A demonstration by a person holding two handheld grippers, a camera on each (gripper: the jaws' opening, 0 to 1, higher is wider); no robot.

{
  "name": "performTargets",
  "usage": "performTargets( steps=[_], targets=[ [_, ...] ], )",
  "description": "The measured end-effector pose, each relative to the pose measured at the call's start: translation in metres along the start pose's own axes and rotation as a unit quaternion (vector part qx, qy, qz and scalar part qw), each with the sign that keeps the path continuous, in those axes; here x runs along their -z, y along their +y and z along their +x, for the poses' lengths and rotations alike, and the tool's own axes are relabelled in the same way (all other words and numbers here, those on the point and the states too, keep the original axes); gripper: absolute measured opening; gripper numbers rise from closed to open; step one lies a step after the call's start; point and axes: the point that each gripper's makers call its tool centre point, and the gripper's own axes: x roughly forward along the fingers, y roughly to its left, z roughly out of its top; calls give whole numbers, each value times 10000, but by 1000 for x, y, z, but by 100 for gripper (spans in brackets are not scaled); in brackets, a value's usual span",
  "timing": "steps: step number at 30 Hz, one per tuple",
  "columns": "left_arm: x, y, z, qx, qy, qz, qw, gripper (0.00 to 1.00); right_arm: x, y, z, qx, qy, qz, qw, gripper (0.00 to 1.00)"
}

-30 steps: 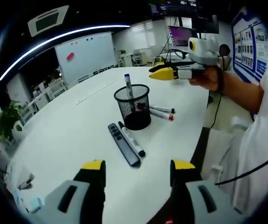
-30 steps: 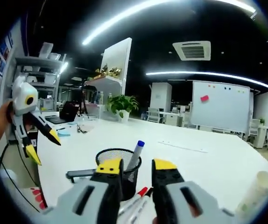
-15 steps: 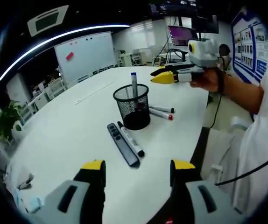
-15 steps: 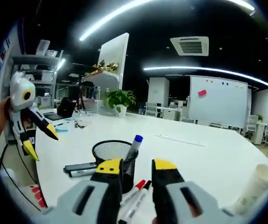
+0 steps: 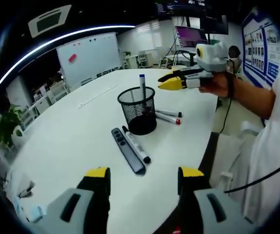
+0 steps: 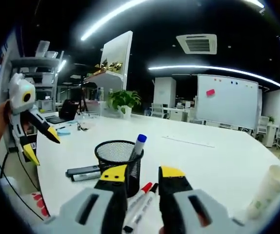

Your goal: Place the scattered laser pointers and whiteboard markers into the pen holder and stack the scattered paper cups together

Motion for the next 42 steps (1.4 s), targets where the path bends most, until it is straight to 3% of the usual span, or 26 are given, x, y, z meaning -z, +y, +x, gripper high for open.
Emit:
performTargets(
  steps=[19, 42],
  targets=[
    [0, -2, 3, 30, 9, 12, 10000, 56, 21, -5, 1, 59, 411, 57, 9991, 24],
    [2, -2, 5, 52, 10, -16, 10000, 56, 34, 2, -2, 35, 650, 32, 9979, 23]
  ],
)
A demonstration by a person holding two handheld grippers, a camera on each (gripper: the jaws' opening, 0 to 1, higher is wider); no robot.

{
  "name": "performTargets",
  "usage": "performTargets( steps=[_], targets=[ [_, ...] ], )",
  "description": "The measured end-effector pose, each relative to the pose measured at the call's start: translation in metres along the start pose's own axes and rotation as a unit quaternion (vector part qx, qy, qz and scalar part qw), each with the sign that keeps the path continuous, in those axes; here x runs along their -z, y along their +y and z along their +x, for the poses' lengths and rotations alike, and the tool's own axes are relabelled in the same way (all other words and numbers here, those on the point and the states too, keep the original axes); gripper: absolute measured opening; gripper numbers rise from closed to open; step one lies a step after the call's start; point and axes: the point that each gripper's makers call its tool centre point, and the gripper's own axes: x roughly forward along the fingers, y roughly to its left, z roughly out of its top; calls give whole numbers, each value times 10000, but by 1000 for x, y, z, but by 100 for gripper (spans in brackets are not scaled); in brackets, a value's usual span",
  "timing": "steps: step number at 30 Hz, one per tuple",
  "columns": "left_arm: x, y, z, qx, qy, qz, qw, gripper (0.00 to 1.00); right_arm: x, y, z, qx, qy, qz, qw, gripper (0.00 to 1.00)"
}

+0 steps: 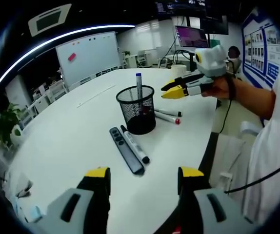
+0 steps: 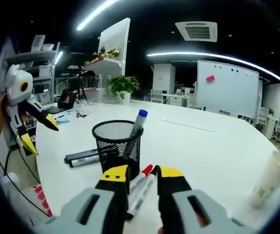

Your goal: Place the scattered laser pointers and whiteboard markers into the pen holder and stack the scattered paper cups together

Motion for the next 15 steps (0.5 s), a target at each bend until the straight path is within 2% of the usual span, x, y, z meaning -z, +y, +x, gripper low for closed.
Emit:
performTargets(
  steps=[15],
  targets=[
    [1, -1, 0, 0, -1, -15, 10000, 56, 12, -3, -1, 0, 173, 3, 9999, 23]
  ],
)
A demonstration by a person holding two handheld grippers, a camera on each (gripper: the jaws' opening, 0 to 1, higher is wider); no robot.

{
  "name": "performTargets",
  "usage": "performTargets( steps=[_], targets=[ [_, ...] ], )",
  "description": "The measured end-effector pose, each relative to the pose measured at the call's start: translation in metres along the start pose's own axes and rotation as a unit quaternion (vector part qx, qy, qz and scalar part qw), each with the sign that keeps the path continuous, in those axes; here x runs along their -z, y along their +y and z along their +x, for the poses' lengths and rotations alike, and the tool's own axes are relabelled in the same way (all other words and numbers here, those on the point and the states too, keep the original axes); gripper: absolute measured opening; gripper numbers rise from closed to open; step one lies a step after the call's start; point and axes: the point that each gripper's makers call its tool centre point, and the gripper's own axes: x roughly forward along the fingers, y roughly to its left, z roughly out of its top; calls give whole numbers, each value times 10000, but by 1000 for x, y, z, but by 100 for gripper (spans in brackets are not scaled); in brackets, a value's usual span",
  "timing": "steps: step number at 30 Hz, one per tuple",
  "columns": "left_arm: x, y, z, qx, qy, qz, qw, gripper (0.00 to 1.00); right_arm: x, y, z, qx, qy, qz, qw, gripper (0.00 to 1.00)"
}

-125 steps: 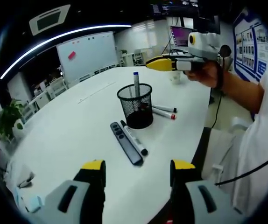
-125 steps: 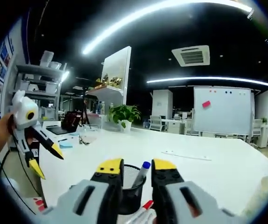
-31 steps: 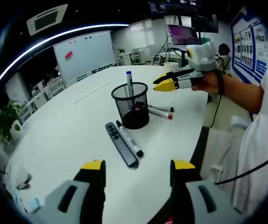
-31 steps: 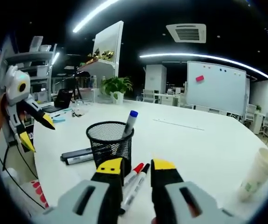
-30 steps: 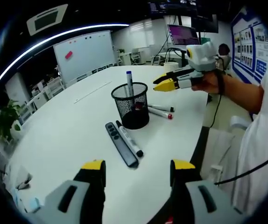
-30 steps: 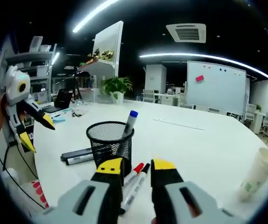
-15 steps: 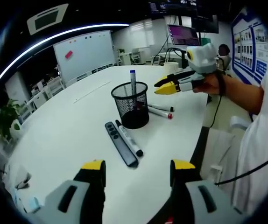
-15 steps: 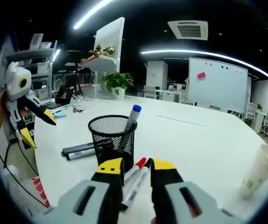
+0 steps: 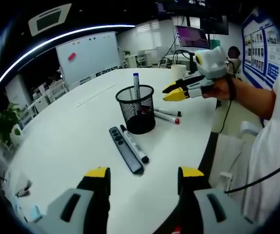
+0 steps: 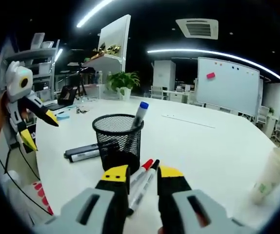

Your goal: Place the scattered laser pointers and whiteboard markers into the pen holder and stack the scattered paper cups together

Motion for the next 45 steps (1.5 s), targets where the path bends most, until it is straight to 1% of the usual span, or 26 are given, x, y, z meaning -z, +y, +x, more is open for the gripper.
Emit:
performTargets(
  steps=[6, 9, 15, 45],
  targets=[
    [0, 0, 0, 6, 3, 4, 10000, 56, 5, -2, -1, 38, 75, 81, 9999, 23],
    [1, 0, 1, 8, 5, 0, 10000, 56, 10, -4, -2, 126, 157, 151, 9997, 20],
    [1, 0, 1, 13, 6, -10, 10000, 56, 11, -6, -3, 171, 215, 151, 9995, 20],
    [3, -1, 1, 12, 21, -17, 10000, 56, 29, 1, -4, 84, 439, 211, 9988, 21]
  ],
)
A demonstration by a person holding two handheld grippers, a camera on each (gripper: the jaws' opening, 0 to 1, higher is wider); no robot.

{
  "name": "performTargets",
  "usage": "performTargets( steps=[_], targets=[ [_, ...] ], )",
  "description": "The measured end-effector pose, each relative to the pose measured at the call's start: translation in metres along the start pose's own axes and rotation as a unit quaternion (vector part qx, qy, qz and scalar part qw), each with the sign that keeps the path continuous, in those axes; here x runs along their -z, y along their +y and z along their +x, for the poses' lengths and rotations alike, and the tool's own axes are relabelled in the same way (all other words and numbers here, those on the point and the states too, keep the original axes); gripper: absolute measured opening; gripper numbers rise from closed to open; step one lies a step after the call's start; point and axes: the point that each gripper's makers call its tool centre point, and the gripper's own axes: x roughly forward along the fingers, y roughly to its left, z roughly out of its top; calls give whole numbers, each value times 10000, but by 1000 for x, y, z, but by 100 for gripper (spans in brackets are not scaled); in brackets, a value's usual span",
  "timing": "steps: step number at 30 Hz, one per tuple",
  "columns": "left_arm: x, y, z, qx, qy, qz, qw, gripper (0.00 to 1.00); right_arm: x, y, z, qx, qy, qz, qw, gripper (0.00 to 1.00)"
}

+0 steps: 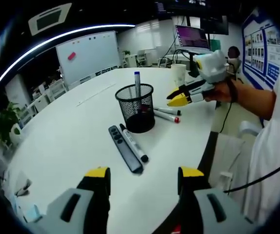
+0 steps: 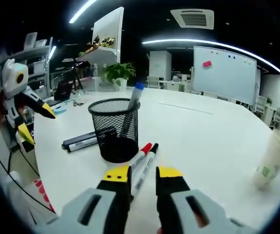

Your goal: Place the scattered laser pointers and whiteboard markers into the pen holder and stack the scattered paper cups together

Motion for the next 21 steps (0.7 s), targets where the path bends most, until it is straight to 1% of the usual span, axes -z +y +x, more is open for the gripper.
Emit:
performTargets(
  steps=[11, 15, 21],
  targets=[
    [0, 0, 0, 13, -6, 3, 10000, 56, 11, -2, -1, 13, 130, 48, 9999, 21],
    [0, -1, 0, 19, -6, 8, 10000, 56, 10, -4, -2, 29, 122, 48, 9999, 21],
    [0, 0, 0, 9, -12, 0, 10000, 56, 10, -3, -2, 20, 130, 35, 9999, 21]
  ],
)
